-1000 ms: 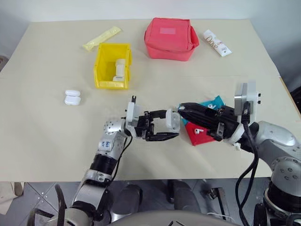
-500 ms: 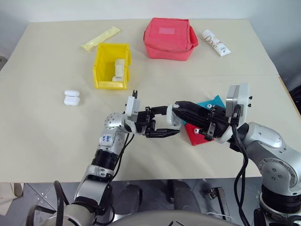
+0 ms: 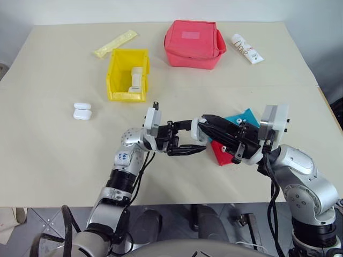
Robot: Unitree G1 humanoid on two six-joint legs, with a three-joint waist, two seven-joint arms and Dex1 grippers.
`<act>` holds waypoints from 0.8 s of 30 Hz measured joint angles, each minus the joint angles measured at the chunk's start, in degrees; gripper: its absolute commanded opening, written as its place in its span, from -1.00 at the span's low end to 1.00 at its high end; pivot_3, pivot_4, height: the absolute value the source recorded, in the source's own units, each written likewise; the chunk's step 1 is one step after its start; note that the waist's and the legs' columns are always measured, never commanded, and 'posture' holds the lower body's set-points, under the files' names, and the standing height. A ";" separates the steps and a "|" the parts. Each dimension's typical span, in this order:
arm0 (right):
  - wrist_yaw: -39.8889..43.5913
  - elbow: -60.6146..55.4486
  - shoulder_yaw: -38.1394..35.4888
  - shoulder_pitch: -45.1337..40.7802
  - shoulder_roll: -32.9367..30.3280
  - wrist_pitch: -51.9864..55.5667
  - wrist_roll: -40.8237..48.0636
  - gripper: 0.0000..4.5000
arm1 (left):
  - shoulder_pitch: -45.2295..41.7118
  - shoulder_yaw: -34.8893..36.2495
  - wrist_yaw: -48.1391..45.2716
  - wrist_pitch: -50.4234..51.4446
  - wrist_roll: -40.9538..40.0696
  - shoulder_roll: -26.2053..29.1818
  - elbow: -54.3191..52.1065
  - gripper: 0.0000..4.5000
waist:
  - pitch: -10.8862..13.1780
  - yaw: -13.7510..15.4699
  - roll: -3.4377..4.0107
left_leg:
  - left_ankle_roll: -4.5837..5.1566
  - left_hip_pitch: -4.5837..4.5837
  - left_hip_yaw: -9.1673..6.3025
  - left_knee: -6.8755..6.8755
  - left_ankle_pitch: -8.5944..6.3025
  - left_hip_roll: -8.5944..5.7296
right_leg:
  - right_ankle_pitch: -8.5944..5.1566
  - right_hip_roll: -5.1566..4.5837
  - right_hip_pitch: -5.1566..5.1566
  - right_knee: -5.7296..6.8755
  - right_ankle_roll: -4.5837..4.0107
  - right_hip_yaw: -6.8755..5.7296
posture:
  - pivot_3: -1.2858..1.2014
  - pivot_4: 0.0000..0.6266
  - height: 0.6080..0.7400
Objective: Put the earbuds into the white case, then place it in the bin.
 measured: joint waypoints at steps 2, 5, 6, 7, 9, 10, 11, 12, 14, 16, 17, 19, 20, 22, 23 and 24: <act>0.33 0.12 0.02 0.13 -0.20 -1.13 -0.57 -0.81 | -0.56 0.00 -0.05 -0.11 0.15 -0.10 0.25 0.24 | 0.00 -0.04 0.00 | -0.01 0.01 0.00 -0.01 0.00 0.01 | 0.00 0.02 0.00 0.00 0.00 0.00 | 0.03 -0.52 1.00; 0.56 0.18 0.02 0.31 -1.05 -1.83 -1.08 -0.81 | -1.09 -0.05 -0.28 -0.37 0.25 -0.44 1.36 0.24 | 0.00 -0.03 0.00 | 0.00 0.00 0.00 -0.01 0.00 0.02 | 0.00 0.02 0.00 -0.02 0.00 0.00 | 0.03 -0.52 1.00; 0.64 0.22 0.04 0.55 -1.23 -2.03 -1.16 -0.81 | -1.10 -0.08 -0.45 -0.51 0.29 -0.59 1.77 0.24 | 0.00 -0.01 0.00 | -0.01 0.00 0.00 -0.01 0.00 0.02 | 0.00 0.02 0.00 -0.03 0.00 0.00 | 0.03 -0.52 1.00; 0.71 0.25 0.07 0.72 -1.39 -2.12 -1.18 -0.81 | -1.09 -0.11 -0.59 -0.59 0.41 -0.64 2.01 0.24 | 0.00 0.01 0.00 | 0.00 0.00 0.00 -0.01 0.00 0.01 | 0.00 0.02 0.00 -0.03 0.00 0.00 | 0.03 -0.52 1.00; 0.74 0.28 0.14 0.89 -1.69 -2.28 -1.20 -0.81 | -1.16 -0.11 -0.76 -0.88 0.65 -0.68 2.25 0.24 | 0.00 0.00 0.00 | 0.00 0.00 0.00 -0.01 0.00 0.01 | 0.00 0.01 0.00 -0.03 0.00 0.00 | 0.03 -0.52 1.00; 0.78 0.28 0.14 0.90 -1.81 -2.32 -1.20 -0.81 | -1.18 -0.11 -0.82 -0.97 0.70 -0.71 2.31 0.24 | 0.00 0.00 0.00 | -0.01 0.00 0.00 -0.01 0.00 0.02 | 0.00 0.01 0.00 -0.04 0.00 0.00 | 0.03 -0.52 1.00; 0.84 0.28 0.15 0.90 -1.94 -2.36 -1.20 -0.81 | -1.27 -0.11 -0.95 -1.04 0.73 -0.73 2.43 0.24 | 0.00 0.00 0.00 | -0.01 0.00 0.00 -0.01 0.00 0.02 | 0.00 0.02 0.00 -0.06 0.00 0.00 | 0.03 -0.52 1.00; 0.89 0.29 0.15 0.90 -2.00 -2.40 -1.19 -0.81 | -1.37 -0.11 -1.07 -1.15 0.75 -0.73 2.62 0.24 | 0.00 0.00 0.00 | -0.01 0.00 0.00 -0.01 0.00 0.02 | 0.00 0.01 0.00 -0.06 -0.01 0.00 | 0.03 -0.52 1.00; 0.99 0.44 0.26 0.81 -1.99 -2.56 -1.18 -0.81 | -1.38 -0.10 -1.22 -1.52 0.75 -0.77 2.79 0.24 | 0.00 -0.01 0.00 | 0.00 0.00 0.00 -0.01 0.00 0.02 | 0.00 0.01 0.00 -0.06 0.00 0.01 | 0.03 -0.52 1.00; 1.01 1.17 0.96 -0.22 -1.68 -2.58 -1.17 -0.81 | -1.38 0.24 -1.42 -1.77 0.75 -0.76 3.10 0.24 | 0.00 -0.03 0.00 | -0.01 0.01 0.00 -0.01 0.00 0.02 | 0.00 0.02 0.00 -0.06 0.00 0.01 | 0.03 -0.52 1.00; 1.01 1.66 1.52 -0.74 -1.31 -2.58 -1.17 -0.81 | -1.38 0.50 -1.58 -1.91 0.74 -0.76 3.12 0.24 | 0.00 -0.04 0.00 | -0.01 0.01 0.00 -0.01 0.00 0.03 | 0.00 0.02 -0.01 -0.06 -0.01 0.01 | 0.03 -0.52 1.00; 1.01 2.44 2.25 -1.66 -0.47 -2.65 -1.16 -0.81 | -1.39 0.94 -1.88 -2.10 0.73 -0.77 3.12 0.24 | 0.00 -0.10 0.00 | -0.01 0.01 0.00 -0.02 0.00 0.05 | -0.01 0.04 -0.01 -0.05 -0.02 0.01 | 0.03 -0.52 1.00; 1.02 2.73 2.51 -2.14 -0.25 -2.88 -1.19 -0.81 | -1.39 1.15 -2.02 -2.10 0.73 -0.77 3.12 0.24 | 0.00 -0.07 0.00 | -0.01 0.00 -0.01 -0.02 0.00 0.05 | -0.01 0.04 -0.01 -0.03 -0.02 0.00 | 0.03 -0.52 1.00; 1.03 3.48 3.24 -2.51 0.41 -3.58 -1.26 -0.81 | -1.39 1.51 -2.32 -2.10 0.70 -0.77 3.12 0.24 | 0.00 -0.04 0.00 | -0.01 0.01 0.00 -0.01 0.00 0.04 | -0.01 0.03 0.00 -0.05 -0.01 0.00 | 0.03 -0.52 1.00; 1.05 3.84 3.48 -2.65 0.71 -3.74 -1.33 -0.81 | -1.39 1.62 -2.37 -2.10 0.71 -0.77 3.12 0.24 | 0.00 -0.05 0.00 | -0.01 0.00 0.00 -0.01 0.00 0.03 | -0.01 0.03 0.00 -0.04 -0.01 0.00 | 0.03 -0.52 1.00; 1.15 4.30 3.79 -2.83 0.98 -4.17 -1.50 -0.81 | -1.39 1.72 -2.38 -2.08 0.71 -0.77 3.14 0.24 | 0.00 -0.05 0.00 | -0.01 0.01 0.00 -0.01 0.00 0.03 | -0.01 0.03 0.00 -0.02 -0.01 0.00 | 0.03 -0.52 1.00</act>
